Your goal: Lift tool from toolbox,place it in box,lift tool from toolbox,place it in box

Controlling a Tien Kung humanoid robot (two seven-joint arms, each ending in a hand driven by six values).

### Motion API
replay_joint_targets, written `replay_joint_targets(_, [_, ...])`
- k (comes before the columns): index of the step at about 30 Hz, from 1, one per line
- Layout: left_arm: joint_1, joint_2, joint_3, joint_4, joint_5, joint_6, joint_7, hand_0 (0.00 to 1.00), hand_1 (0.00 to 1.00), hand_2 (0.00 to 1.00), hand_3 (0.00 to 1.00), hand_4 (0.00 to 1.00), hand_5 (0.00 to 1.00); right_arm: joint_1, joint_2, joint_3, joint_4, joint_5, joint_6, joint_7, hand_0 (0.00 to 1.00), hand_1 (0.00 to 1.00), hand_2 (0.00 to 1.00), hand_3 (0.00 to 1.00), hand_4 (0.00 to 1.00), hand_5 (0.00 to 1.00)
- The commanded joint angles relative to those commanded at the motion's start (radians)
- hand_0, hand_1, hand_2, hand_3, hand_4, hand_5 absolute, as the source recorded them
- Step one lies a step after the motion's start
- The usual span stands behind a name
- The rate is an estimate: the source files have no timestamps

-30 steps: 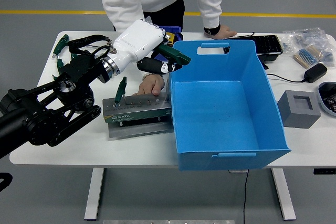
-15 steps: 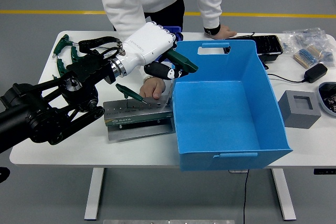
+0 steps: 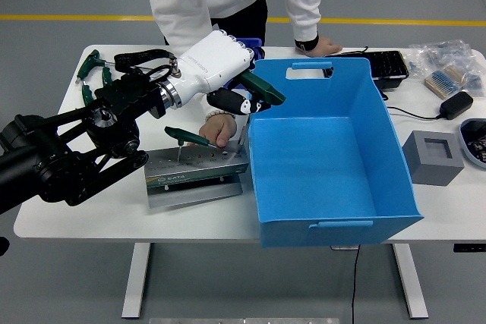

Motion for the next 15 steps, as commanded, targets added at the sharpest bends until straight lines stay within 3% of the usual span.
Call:
replay_joint_targets(9, [-0.022,0.015,0.066,-0.016,-0.017,-0.005,-0.016,0.228,0.002,0.024,0.002,0.714,0.574,0.000,0.001,-0.003,0.000,0.002,0.000,0.000,0.790,0.743,0.750,0.728,0.974,0.840])
replay_joint_targets(15, [-0.023,0.021,0.051,-0.033,-0.017,-0.009,-0.013,0.228,0.002,0.024,0.002,0.716,0.575,-0.002,0.001,-0.007,0.000,0.007,0.000,0.000,0.789,0.743,0.750,0.728,0.974,0.840])
